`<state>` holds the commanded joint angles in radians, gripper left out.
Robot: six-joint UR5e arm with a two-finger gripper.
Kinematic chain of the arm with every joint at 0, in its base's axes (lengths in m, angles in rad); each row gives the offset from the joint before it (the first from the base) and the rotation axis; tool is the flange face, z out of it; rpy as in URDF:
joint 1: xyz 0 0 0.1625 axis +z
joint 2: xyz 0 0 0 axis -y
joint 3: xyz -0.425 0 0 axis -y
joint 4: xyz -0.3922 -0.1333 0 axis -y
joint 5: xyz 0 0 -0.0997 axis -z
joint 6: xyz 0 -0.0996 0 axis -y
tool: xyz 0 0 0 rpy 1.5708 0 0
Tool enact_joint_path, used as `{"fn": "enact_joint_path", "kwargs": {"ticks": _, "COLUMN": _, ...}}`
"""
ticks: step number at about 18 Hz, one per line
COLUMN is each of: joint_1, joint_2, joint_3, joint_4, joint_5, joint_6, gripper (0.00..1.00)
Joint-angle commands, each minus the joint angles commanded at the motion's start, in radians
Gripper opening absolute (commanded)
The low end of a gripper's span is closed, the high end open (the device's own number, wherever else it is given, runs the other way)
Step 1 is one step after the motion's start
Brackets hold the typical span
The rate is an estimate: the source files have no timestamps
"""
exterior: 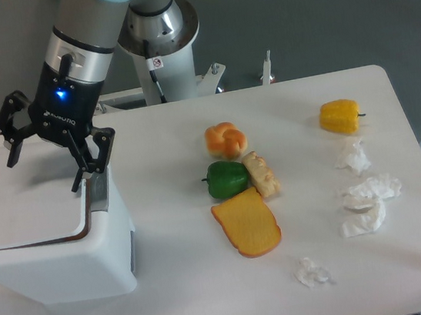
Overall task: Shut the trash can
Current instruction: 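Press the lid down onto the trash can rim with the gripper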
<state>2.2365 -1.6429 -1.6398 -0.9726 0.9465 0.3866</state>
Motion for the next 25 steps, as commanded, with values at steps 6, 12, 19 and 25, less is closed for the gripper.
{"fn": "enact_joint_path", "kwargs": {"ticks": 6, "joint_1": 0.011, "joint_2": -0.006, "joint_3": 0.000, "joint_4": 0.000, "joint_5": 0.000, "joint_6": 0.002, "gripper": 1.00}}
{"fn": "enact_joint_path", "kwargs": {"ticks": 12, "joint_1": 0.018, "joint_2": -0.011, "joint_3": 0.000, "joint_4": 0.000, "joint_5": 0.002, "joint_6": 0.000, "gripper": 1.00}}
{"fn": "enact_joint_path", "kwargs": {"ticks": 19, "joint_1": 0.020, "joint_2": -0.011, "joint_3": 0.000, "joint_4": -0.002, "joint_5": 0.000, "joint_6": 0.000, "gripper": 1.00}}
{"fn": "enact_joint_path", "kwargs": {"ticks": 25, "joint_1": 0.028, "joint_2": -0.011, "joint_3": 0.006, "joint_4": 0.000, "joint_5": 0.006, "joint_6": -0.002, "gripper": 1.00}}
